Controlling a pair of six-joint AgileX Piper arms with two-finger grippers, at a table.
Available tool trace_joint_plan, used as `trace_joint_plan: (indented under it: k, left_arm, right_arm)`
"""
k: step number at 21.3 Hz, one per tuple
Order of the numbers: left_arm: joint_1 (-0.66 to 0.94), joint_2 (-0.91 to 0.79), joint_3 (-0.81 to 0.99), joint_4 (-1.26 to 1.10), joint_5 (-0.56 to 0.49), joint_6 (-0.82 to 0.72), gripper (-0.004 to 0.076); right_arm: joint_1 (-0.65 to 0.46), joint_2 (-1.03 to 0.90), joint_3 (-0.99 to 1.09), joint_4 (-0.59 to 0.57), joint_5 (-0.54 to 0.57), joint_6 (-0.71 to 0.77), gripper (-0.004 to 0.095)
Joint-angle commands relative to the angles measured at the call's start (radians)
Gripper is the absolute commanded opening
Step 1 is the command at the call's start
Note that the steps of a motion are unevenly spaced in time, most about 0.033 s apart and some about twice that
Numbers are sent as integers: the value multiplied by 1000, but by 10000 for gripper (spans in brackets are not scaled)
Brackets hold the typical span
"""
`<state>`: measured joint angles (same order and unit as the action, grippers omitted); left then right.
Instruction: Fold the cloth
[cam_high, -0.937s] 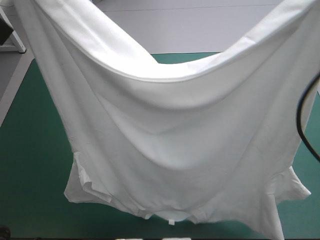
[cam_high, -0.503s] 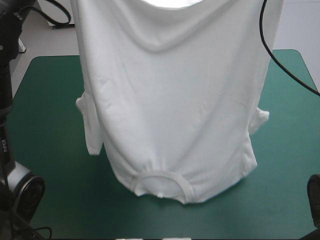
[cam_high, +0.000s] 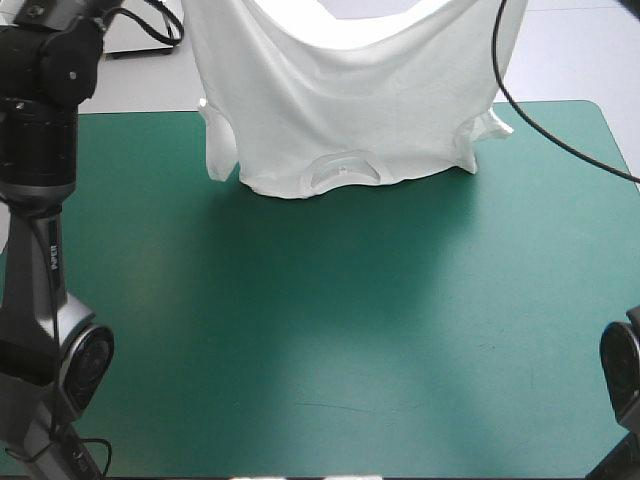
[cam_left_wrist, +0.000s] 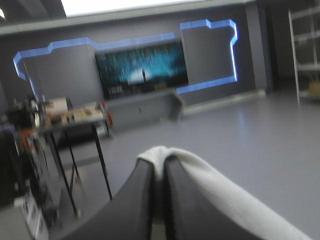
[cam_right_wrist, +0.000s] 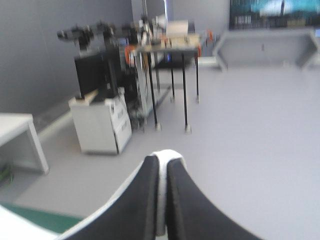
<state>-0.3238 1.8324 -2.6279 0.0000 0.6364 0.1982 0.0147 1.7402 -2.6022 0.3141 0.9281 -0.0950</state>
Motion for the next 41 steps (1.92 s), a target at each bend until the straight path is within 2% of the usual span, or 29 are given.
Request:
trace_joint_plan:
  k: [1,2,3,6,7,10,11,14,16,17,20,22,27,29,32,41]
  left_arm:
    - [9,39,-18,54,127,-83,-9]
    - [9,84,-18,98,194,-134,-9]
    - [9,103,-18,100,221,-145,-9]
    - [9,205,-18,90,449,-187,-9]
    - [9,220,-16,90,473,-206,-9]
    - [9,244,58,61,561,-226,-9]
    - [7,241,98,42,575,-226,-9]
    - [-6,190,255,-10,571,-221,-9]
    - [-31,100,467,-6,484,-223,-9]
    - [-42,27,631,0,399,-247,-9]
    - [-55,-120,945,-12,277,-276,-9]
    - [-55,-229,1117,-38,240,-278,-9]
    - [-55,-473,1466,-95,240,-283,-9]
    - [-55,-611,1663,-193,252,-279,-9]
    - [-96,-743,1899,-248,324,-291,-9]
    - [-141,-822,2019,-252,421,-351,-9]
  right_arm:
    - [-3,65,-14,-75,161,76,-15]
    - [-3,125,-14,-93,293,78,-15]
    - [-3,146,-3,-85,293,95,-15]
    - [-3,183,141,-40,289,124,-15]
    - [-3,180,180,-40,291,120,-15]
    - [-2,83,561,-55,284,95,-15]
    - [-2,35,712,-57,249,95,-14]
    - [-2,-132,1088,-65,128,66,-15]
    - [-2,-251,1297,-112,70,66,-15]
    - [-4,-312,1392,-129,54,66,-15]
    - [-4,-399,1515,-137,51,66,-15]
    - [-4,-450,1572,-137,67,66,-15]
    - [-4,-550,1674,-135,154,68,-15]
    - [-4,-621,1741,-133,199,68,-15]
    - [-4,-707,1833,-126,282,88,-15]
    - [-4,-855,1999,-42,291,169,-14]
